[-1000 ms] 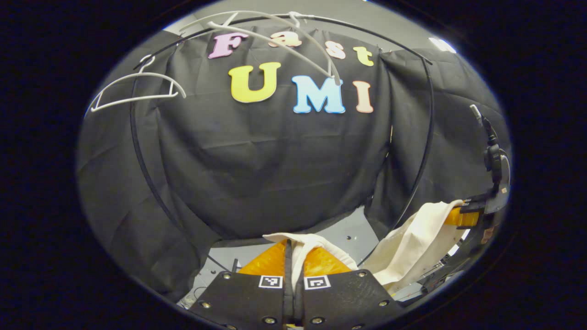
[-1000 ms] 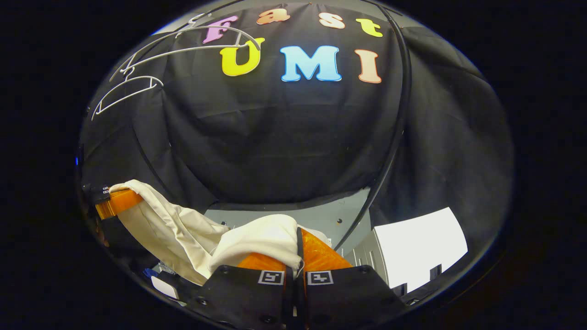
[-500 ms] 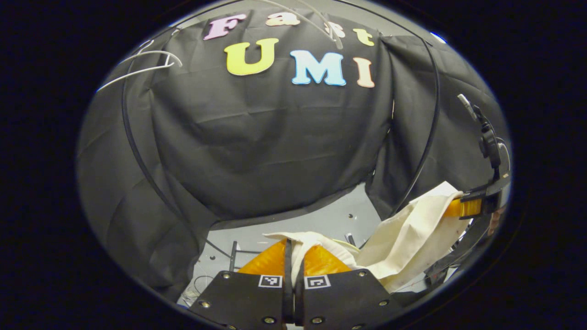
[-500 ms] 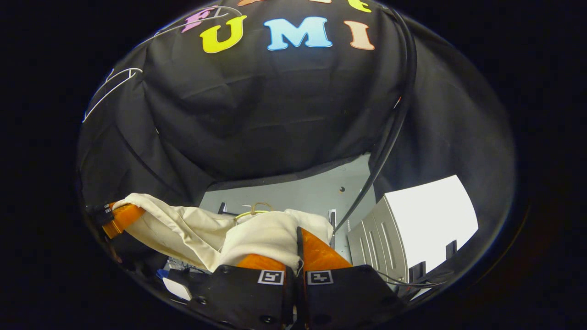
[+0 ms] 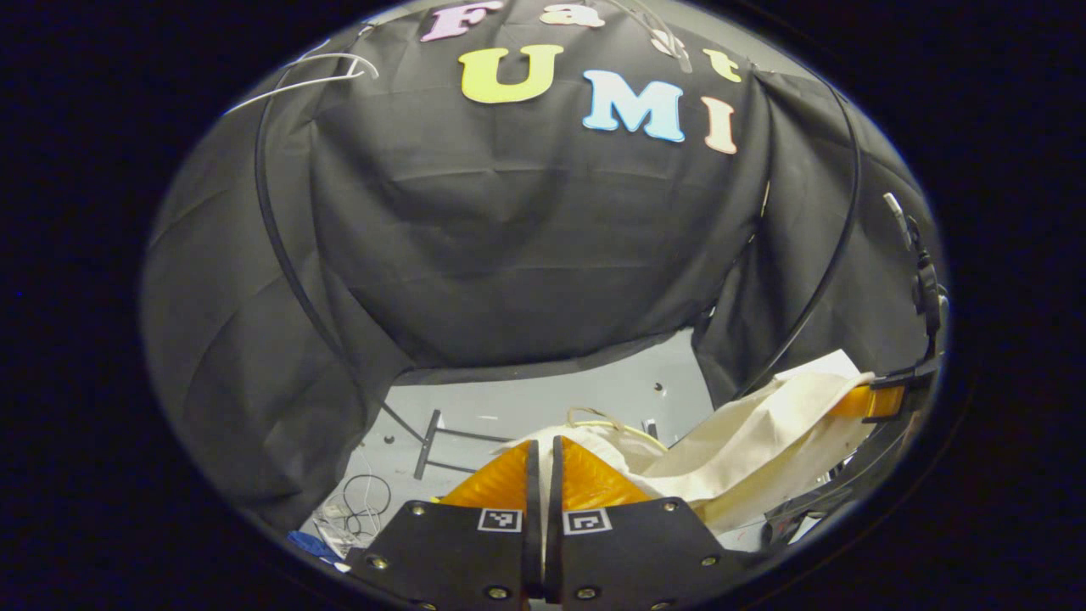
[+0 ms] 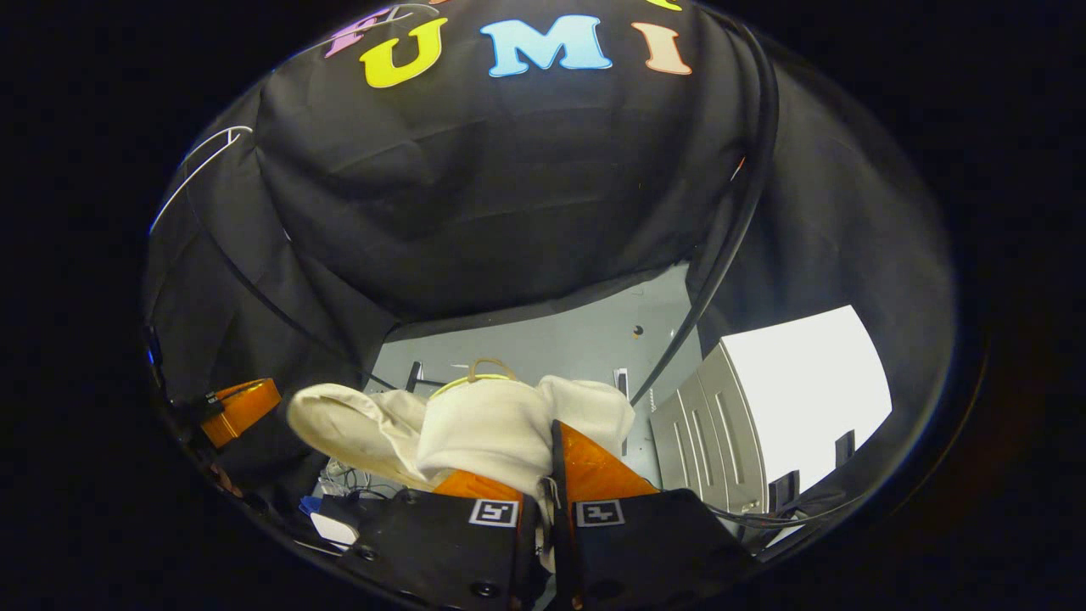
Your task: Grasp the clothes on the hanger with both hands and then place them into the laundry hamper below.
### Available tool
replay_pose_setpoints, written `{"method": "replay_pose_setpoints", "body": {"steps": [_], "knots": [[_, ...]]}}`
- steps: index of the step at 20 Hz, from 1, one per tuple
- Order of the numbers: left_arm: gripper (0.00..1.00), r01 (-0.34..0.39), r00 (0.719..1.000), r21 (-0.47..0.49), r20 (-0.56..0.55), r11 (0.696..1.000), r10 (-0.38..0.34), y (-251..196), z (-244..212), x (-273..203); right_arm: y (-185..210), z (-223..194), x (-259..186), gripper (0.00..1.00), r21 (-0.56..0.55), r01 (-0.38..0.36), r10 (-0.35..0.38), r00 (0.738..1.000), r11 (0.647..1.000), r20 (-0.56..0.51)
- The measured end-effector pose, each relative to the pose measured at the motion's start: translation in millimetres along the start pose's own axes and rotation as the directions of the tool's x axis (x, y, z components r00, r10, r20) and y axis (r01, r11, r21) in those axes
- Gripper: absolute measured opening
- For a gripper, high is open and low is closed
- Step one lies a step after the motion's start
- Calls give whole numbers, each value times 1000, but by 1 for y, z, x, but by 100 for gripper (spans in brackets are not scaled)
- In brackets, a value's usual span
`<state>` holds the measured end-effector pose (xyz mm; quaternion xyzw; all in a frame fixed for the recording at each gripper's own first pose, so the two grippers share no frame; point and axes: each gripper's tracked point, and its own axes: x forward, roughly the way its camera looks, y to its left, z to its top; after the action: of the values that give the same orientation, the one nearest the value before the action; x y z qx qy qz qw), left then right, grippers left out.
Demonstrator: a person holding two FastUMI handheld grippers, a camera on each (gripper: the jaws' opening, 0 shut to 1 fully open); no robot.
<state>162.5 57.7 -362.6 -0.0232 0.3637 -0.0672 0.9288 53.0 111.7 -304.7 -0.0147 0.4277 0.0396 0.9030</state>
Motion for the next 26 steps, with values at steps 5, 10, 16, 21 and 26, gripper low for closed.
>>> {"method": "replay_pose_setpoints", "body": {"steps": [5,10,16,21,26], "knots": [[21,37,999,41,-41,998,-36,-11,-7,1,11,-4,0,40,7,-69,69,997,998,-34],[95,-3,992,2,-124,1000,3,0,-55,-5,17,1,-17,98,-15,-99,99,995,995,-8],[95,-78,978,-132,-201,988,50,26,-119,-27,-3,-11,-50,98,32,-53,51,998,998,42],[95,-125,968,-223,-242,967,69,26,-146,-44,-32,-6,-73,98,80,26,-33,995,996,91],[95,-130,975,-122,-195,984,104,13,-125,-61,-57,3,-83,98,118,50,-67,988,992,141]]}}
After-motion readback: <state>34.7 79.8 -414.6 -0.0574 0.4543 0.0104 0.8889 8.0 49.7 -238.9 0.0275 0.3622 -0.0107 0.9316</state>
